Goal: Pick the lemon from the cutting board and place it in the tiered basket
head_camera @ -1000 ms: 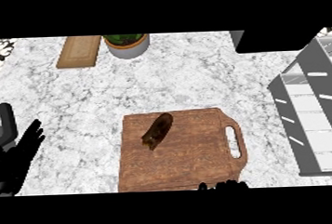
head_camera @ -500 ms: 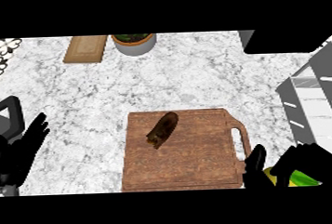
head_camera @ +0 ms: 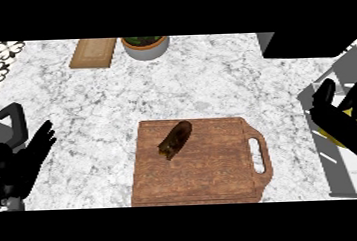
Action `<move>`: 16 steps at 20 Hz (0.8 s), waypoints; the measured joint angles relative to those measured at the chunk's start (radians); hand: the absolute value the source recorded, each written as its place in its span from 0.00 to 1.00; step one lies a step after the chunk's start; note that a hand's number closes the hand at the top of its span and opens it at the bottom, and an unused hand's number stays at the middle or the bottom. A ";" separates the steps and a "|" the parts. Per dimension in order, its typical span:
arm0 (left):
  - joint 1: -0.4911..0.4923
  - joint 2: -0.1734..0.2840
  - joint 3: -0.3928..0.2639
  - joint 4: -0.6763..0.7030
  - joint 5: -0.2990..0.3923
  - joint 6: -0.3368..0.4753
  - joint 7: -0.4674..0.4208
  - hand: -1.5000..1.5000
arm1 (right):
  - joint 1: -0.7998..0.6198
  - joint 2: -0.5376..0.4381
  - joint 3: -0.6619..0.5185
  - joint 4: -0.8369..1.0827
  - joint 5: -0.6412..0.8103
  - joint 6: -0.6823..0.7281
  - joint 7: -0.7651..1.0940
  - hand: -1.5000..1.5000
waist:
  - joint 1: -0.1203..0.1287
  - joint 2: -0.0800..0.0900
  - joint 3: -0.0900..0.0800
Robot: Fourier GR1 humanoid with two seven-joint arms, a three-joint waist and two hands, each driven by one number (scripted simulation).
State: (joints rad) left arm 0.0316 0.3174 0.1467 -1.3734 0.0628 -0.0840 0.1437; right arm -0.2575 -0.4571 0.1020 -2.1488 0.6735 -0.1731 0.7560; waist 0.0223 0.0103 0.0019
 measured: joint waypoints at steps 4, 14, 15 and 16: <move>-0.002 0.005 0.004 0.005 0.000 -0.002 0.002 0.50 | -0.010 -0.199 -0.043 0.120 0.069 0.112 -0.116 1.00 | -0.004 0.000 -0.002; 0.013 0.000 0.015 0.005 -0.004 -0.011 -0.004 0.50 | -0.151 -0.437 -0.132 0.442 0.085 0.226 -0.478 1.00 | -0.007 -0.007 -0.002; 0.015 -0.007 0.012 0.012 -0.011 -0.007 -0.011 0.50 | -0.173 -0.443 -0.137 0.474 0.089 0.231 -0.507 1.00 | -0.008 -0.007 -0.002; 0.018 -0.008 0.013 0.001 -0.010 -0.007 -0.005 0.50 | -0.189 -0.451 -0.141 0.507 0.093 0.236 -0.541 1.00 | -0.008 -0.007 -0.002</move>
State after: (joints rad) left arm 0.0495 0.3096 0.1600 -1.3720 0.0531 -0.0915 0.1383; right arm -0.4462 -0.9082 -0.0393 -1.6418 0.7667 0.0627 0.2151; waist 0.0146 0.0031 -0.0002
